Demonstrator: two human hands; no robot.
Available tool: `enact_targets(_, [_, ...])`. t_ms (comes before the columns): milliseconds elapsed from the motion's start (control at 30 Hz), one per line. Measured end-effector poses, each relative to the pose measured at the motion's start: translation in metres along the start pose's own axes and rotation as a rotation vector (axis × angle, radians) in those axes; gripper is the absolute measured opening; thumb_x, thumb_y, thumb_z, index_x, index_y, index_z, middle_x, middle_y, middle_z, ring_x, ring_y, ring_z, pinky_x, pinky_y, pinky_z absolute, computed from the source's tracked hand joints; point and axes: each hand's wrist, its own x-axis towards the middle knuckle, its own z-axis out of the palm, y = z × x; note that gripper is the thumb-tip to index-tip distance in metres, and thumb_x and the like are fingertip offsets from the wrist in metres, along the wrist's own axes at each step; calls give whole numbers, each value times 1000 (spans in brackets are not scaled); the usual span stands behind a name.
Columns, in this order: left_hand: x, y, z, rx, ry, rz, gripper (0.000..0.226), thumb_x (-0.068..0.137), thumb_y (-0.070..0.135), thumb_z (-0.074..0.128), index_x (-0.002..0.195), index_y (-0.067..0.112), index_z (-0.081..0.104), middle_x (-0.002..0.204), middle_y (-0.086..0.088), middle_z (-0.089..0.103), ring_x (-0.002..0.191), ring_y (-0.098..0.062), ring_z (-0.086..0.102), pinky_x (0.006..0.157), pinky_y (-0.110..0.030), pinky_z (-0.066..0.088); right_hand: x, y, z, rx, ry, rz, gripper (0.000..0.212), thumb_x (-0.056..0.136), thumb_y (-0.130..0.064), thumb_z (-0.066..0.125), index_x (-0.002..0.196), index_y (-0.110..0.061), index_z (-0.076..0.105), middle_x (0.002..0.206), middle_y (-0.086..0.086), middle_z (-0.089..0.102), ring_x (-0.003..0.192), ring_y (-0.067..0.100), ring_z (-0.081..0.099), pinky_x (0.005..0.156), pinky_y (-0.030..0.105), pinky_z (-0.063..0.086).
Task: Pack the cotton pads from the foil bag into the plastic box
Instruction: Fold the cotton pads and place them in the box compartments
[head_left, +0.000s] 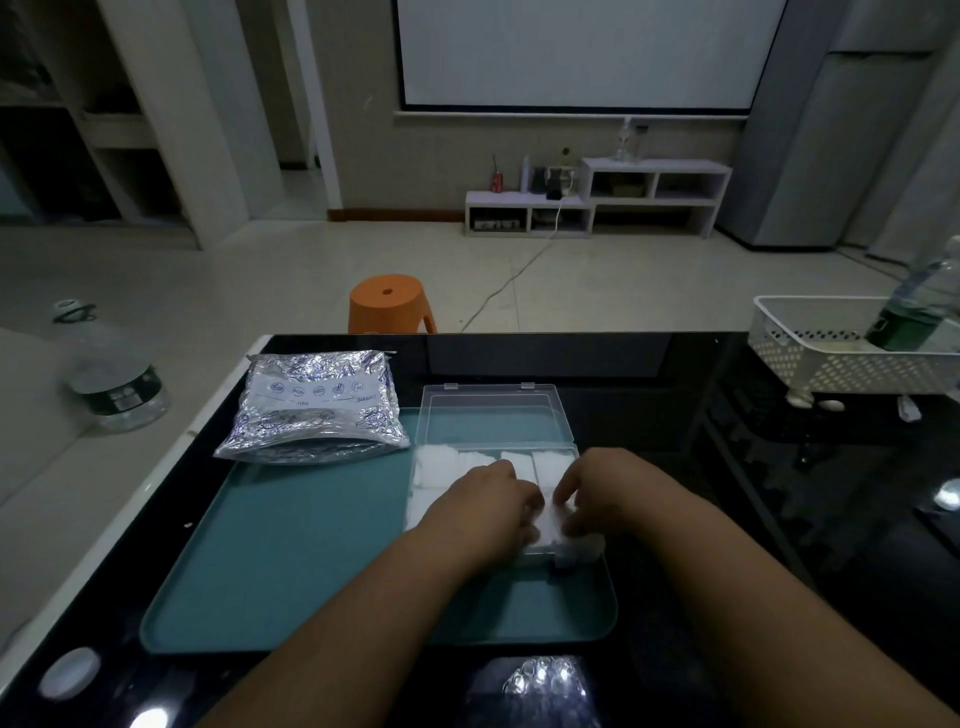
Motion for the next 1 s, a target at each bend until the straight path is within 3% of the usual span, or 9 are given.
enact_targets(67, [0,2,-1,1,-25,-1,21,89,41,61,99,23,63,106,-5,49,103,-24,51,79,-31,39,2,-4,1,-70,-54,7,39,84,-31,72,123,-32,66,125,-1,60,106,18,61,95,33,52])
enact_targets(133, [1,3,-2,17,-38,-11,21,88,40,63,79,23,54,98,-4,45,99,-25,51,75,-30,36,5,-9,0,-114,-90,15,41,87,-32,70,127,-30,63,130,2,57,109,20,59,97,35,51])
enact_targets(200, [2,4,-2,36,-45,-22,25,87,37,65,74,23,49,96,-4,43,98,-26,52,74,-30,34,5,-10,-1,-165,-102,11,43,89,-35,67,131,-29,60,132,2,54,111,20,58,99,36,50])
enact_targets(333, [2,5,-5,31,-59,-21,22,91,37,60,94,15,64,107,-8,49,100,-27,52,75,-30,35,7,-5,0,-139,-47,14,39,87,-33,68,125,-25,65,125,2,60,108,20,60,95,35,52])
enact_targets(467, [2,1,-3,18,-49,2,16,94,23,51,78,22,52,103,-7,47,97,-28,53,72,-30,34,13,-1,3,-99,-20,31,34,84,-21,70,118,-17,69,121,5,63,103,21,63,92,35,54])
enact_targets(567, [0,3,1,76,-15,30,9,91,18,53,89,16,62,95,-6,44,94,-29,52,71,-31,34,18,-3,6,-107,-54,54,40,83,-21,72,123,-17,66,122,6,62,104,22,62,94,36,54])
enact_targets(767, [5,-4,-11,17,39,-43,14,89,24,56,82,18,66,90,-3,66,95,-26,61,70,-28,40,24,7,5,64,50,47,23,83,-17,67,105,-13,74,107,5,70,96,20,66,90,37,56])
enact_targets(900, [5,-17,-22,-136,183,-156,22,92,27,55,107,24,72,113,-1,67,106,-22,60,87,-30,46,25,10,0,254,230,61,17,86,-12,60,93,-13,76,95,5,71,87,19,66,84,36,57])
enact_targets(1000, [8,-39,-24,-245,331,-309,24,95,22,54,114,23,70,121,-2,65,112,-23,58,94,-31,45,30,13,1,320,367,83,25,87,-13,56,106,-17,72,105,4,70,94,21,64,81,32,54])
